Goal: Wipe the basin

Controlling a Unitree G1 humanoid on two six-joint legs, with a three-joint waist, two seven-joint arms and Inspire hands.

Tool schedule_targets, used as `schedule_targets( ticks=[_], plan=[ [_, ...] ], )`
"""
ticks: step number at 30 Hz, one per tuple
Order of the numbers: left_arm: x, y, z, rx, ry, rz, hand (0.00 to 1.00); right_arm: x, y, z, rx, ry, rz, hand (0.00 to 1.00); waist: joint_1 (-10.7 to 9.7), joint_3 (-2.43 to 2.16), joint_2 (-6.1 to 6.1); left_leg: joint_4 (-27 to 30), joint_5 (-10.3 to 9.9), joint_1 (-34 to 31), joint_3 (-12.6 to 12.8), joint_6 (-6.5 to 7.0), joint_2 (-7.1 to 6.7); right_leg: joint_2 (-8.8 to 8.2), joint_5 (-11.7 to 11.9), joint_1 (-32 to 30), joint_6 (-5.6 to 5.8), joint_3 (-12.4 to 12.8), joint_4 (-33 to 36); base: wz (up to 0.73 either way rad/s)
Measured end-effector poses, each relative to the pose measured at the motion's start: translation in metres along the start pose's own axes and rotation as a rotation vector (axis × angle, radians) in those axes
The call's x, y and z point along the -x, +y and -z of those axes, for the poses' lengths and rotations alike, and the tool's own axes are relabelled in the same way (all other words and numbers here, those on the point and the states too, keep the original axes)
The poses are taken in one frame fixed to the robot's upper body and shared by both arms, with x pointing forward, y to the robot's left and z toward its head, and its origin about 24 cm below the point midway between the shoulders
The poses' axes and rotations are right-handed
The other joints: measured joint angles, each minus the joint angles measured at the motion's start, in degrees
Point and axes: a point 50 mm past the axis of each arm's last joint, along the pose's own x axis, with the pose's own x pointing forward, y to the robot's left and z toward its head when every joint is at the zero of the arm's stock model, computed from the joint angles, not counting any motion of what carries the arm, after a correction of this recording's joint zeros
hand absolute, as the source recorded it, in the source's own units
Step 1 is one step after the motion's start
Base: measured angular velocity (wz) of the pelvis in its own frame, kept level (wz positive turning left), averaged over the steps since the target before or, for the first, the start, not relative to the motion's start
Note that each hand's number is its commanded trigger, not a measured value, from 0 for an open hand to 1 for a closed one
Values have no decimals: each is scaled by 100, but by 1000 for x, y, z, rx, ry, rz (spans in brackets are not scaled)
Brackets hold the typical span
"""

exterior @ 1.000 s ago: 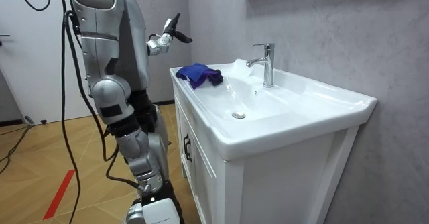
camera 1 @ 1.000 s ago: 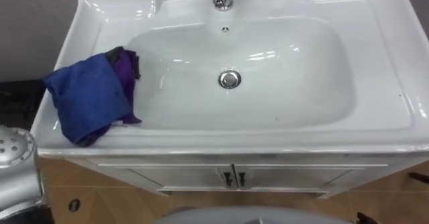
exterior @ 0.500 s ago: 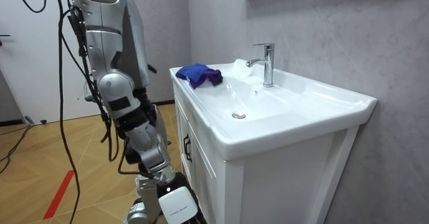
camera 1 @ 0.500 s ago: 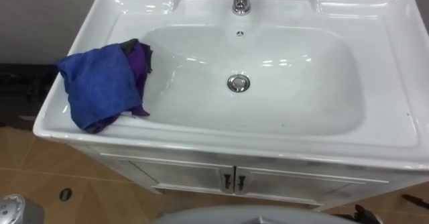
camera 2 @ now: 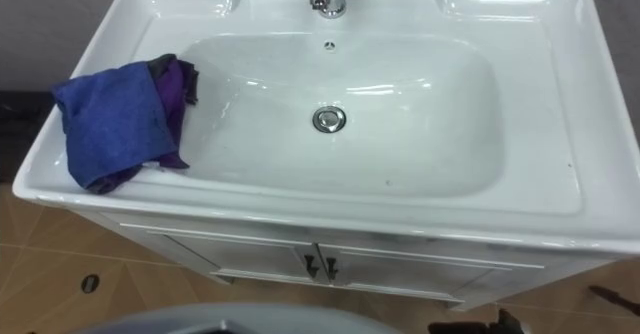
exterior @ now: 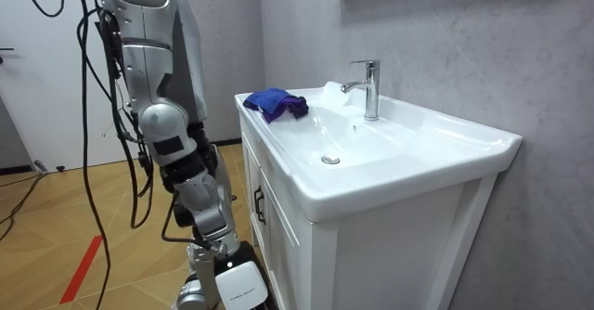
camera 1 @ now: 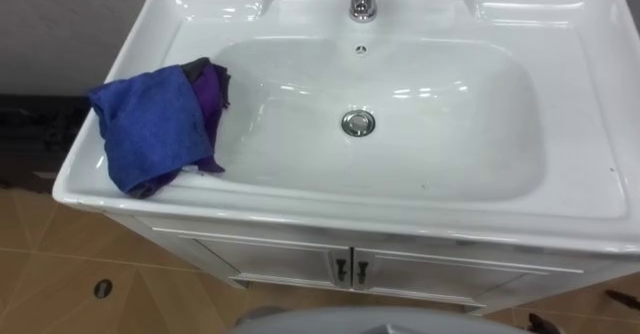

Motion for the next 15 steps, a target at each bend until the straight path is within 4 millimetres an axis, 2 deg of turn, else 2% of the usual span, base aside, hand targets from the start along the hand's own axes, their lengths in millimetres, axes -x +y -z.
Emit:
schedule_targets(
  ticks=[2,5,11,13,15],
  plan=[
    [5,-3,13,-74,16,38,0,0,3,-1,-2,2,-6,0,-91,-4,-33,44,-1,-37,-46,1,-2,-2,0,-9,1,-85,-10,12],
    [11,-8,23,-157,15,100,0,0,5,-1,-3,6,-13,0,-106,-4,-48,48,0,-38,-49,0,0,-1,1,-6,1,-89,-5,2],
    [25,-31,24,-347,-125,299,0,1,13,-3,-3,-2,-54,0,-208,5,-74,75,1,-59,-49,2,0,-4,1,6,1,-91,17,0],
    [30,-37,26,-402,-158,367,0,1,16,-3,-9,7,-74,0,-266,4,-121,65,1,-81,-52,2,0,-4,0,0,2,-86,13,0],
    [35,-43,27,-473,-203,439,0,1,18,-2,-26,15,-100,0,-302,25,-176,77,1,-90,-56,3,-2,-4,0,-1,1,-89,-11,0]
  ],
)
